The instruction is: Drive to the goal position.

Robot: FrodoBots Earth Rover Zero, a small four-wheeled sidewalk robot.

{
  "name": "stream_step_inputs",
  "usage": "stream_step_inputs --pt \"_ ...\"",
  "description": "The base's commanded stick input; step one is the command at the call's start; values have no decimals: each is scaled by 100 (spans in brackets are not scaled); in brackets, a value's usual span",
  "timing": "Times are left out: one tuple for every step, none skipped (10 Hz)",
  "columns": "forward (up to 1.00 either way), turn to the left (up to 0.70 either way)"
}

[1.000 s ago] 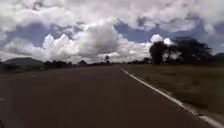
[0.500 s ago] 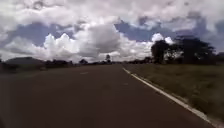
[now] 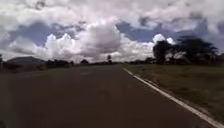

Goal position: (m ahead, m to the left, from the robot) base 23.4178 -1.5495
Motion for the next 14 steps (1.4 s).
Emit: stream_step_inputs --pt "100 -1" --pt "100 -3" --pt "100 -5" --pt "100 -16" --pt "100 -29" --pt "100 -35" --pt "100 -34" --pt "100 -26" --pt "100 -7" --pt "100 0" --pt "100 0" --pt "100 0" --pt "100 0" --pt "100 0"
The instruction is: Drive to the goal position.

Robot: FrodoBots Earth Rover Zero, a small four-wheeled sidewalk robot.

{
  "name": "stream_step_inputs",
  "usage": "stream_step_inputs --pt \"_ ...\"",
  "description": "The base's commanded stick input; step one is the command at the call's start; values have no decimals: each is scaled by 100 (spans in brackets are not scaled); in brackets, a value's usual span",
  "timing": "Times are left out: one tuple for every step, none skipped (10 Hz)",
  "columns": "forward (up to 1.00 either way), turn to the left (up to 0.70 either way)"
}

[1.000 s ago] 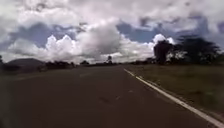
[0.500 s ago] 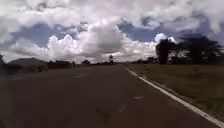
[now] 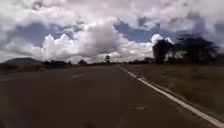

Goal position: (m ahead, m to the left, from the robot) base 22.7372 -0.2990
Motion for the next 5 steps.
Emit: stream_step_inputs --pt "100 0" --pt "100 0" --pt "100 0" --pt "100 0" --pt "100 -1"
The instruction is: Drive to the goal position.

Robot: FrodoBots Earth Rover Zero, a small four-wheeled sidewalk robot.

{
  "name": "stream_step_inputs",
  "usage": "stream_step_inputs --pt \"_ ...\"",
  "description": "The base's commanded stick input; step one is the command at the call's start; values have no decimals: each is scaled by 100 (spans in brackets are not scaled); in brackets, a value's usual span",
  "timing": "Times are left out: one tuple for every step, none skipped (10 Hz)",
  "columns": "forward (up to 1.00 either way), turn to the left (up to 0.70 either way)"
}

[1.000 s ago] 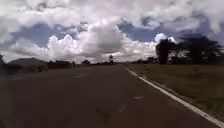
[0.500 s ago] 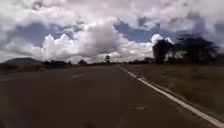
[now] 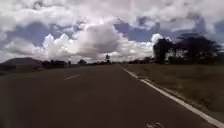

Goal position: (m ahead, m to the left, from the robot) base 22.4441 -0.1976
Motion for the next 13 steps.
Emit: stream_step_inputs --pt "100 -5" --pt "100 -10" --pt "100 -15" --pt "100 -19" --pt "100 -24" --pt "100 -29" --pt "100 -35" --pt "100 -31" --pt "100 -15" --pt "100 -7" --pt "100 -6" --pt "100 -4" --pt "100 -3"
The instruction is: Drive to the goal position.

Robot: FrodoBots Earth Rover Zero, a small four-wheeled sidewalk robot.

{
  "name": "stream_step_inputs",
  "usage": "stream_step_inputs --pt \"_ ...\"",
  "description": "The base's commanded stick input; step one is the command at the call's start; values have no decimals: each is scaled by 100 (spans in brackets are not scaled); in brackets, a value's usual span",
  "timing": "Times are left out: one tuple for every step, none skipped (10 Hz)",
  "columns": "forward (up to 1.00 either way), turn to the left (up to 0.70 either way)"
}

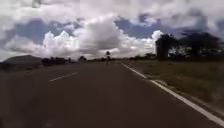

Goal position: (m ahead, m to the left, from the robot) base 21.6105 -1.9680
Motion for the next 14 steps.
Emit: stream_step_inputs --pt "100 -2" --pt "100 0" --pt "100 0" --pt "100 0" --pt "100 -11" --pt "100 -22" --pt "100 -15" --pt "100 -2" --pt "100 0" --pt "100 0" --pt "100 0" --pt "100 0" --pt "100 0" --pt "100 0"
